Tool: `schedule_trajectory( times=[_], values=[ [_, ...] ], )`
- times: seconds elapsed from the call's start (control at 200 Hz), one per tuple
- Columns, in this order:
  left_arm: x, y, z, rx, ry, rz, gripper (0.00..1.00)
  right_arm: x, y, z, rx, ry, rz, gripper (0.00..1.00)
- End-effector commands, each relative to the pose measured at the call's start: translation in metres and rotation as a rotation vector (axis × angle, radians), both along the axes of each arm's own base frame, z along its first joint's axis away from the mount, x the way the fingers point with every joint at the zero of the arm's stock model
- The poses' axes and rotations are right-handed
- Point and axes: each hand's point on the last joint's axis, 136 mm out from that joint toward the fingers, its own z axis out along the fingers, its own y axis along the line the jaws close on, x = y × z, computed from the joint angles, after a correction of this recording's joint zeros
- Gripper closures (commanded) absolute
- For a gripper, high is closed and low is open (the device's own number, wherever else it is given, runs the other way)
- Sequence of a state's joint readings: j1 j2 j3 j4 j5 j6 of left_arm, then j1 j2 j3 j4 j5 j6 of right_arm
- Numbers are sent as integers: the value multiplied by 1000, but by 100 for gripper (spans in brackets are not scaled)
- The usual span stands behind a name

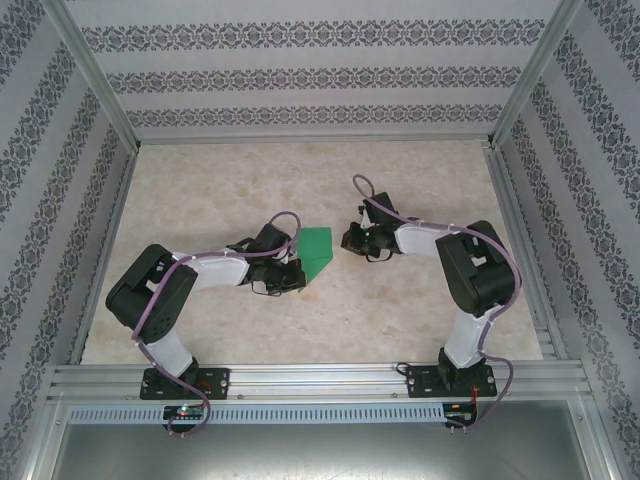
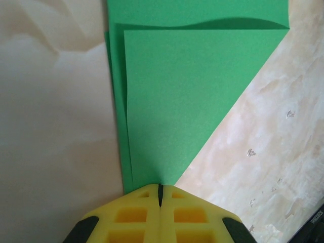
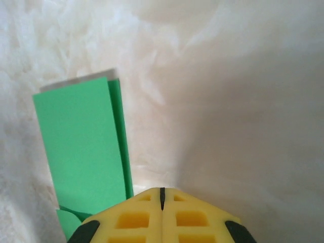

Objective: Fold a paper plane with a square sheet of paper (pick it up from the middle)
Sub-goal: Third fold the triangle at the center of the table.

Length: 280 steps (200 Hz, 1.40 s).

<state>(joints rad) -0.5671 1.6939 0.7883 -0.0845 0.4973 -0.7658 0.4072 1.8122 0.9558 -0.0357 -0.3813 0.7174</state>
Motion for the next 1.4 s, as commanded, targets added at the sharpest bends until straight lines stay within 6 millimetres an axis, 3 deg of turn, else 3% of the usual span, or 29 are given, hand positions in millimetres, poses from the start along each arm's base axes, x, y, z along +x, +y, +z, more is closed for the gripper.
schedule_trajectory(
  times=[0.0,0.225,0.4,0.54,0.659,0.789,1.039,1.129,1.299,1.394],
  values=[
    [-29,32,-34,147,131,-10,100,-12,6,20,-1,-55,30,100],
    [-22,26,-28,120,108,-32,100,-45,58,18,82,-15,122,100],
    [-19,23,-25,104,99,-38,100,-49,83,1,100,37,161,100],
    [-20,24,-24,106,105,-41,100,-51,80,-20,56,92,146,100],
    [-28,26,-25,106,126,-51,100,-53,64,-35,-8,138,108,100],
    [-44,33,-27,117,162,-65,100,-54,51,-44,-46,169,75,100],
    [-62,38,-16,91,163,-107,100,-56,47,-51,-65,198,55,100],
    [-55,33,-2,65,118,-116,100,-58,48,-52,-64,204,54,100],
    [-22,19,36,0,-39,-71,100,-61,49,-47,-49,202,43,100],
    [-9,13,47,-39,-95,-36,100,-66,47,-44,-45,210,12,100]
  ],
)
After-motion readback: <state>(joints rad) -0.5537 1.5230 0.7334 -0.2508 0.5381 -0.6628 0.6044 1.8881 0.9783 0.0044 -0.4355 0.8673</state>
